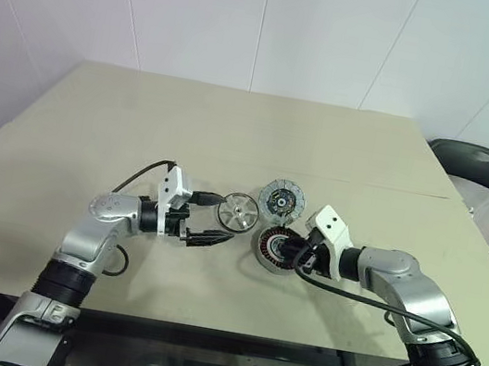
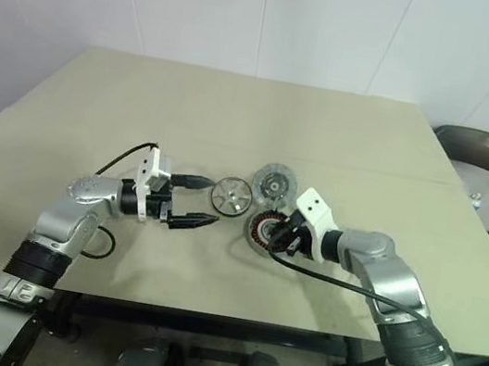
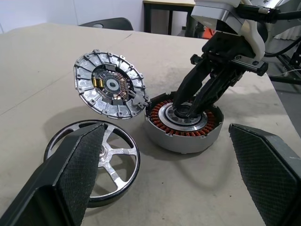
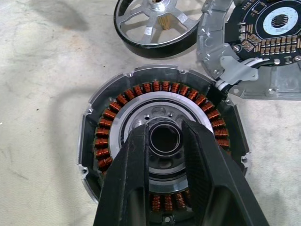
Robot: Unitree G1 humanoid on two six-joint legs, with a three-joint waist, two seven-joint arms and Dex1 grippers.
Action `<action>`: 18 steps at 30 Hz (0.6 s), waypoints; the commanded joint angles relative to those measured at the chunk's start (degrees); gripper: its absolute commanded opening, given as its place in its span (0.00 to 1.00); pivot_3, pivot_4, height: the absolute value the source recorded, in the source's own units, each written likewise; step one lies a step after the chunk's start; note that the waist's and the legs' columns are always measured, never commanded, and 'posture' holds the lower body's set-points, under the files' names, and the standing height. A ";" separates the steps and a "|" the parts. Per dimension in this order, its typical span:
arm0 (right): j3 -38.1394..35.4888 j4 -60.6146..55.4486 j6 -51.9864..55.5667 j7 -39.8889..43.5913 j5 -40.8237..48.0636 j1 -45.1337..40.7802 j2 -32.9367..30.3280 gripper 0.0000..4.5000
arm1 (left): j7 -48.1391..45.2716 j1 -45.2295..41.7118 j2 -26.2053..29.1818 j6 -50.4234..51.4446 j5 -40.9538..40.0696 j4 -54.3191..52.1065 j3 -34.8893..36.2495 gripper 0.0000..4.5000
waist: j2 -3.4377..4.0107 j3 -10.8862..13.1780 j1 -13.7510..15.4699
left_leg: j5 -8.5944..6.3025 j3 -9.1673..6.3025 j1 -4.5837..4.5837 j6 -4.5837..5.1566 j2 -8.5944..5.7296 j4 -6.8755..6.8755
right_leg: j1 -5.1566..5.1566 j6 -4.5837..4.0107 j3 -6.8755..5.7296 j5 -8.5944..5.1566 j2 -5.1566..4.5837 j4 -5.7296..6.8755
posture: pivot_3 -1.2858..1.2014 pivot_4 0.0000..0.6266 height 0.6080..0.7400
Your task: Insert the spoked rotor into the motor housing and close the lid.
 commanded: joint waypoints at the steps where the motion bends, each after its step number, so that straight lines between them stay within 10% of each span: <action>1: -1.39 0.22 -0.64 -0.50 0.10 -0.17 0.15 0.14 | -0.13 -1.19 0.04 -0.72 -0.21 -0.89 0.30 1.00 | 0.00 0.00 0.00 | 0.00 0.00 0.00 0.00 0.00 0.00 | 0.00 0.00 0.00 0.00 0.00 0.00 | 0.52 0.00 1.00; 18: -1.67 1.00 -0.17 -0.47 0.85 0.08 1.63 0.14 | 0.22 -1.22 0.13 -1.33 0.65 0.03 0.12 1.00 | -0.01 -0.01 -0.03 | 0.00 0.00 0.00 0.00 0.00 0.01 | 0.01 0.00 0.00 0.00 0.00 0.00 | 0.52 0.00 1.00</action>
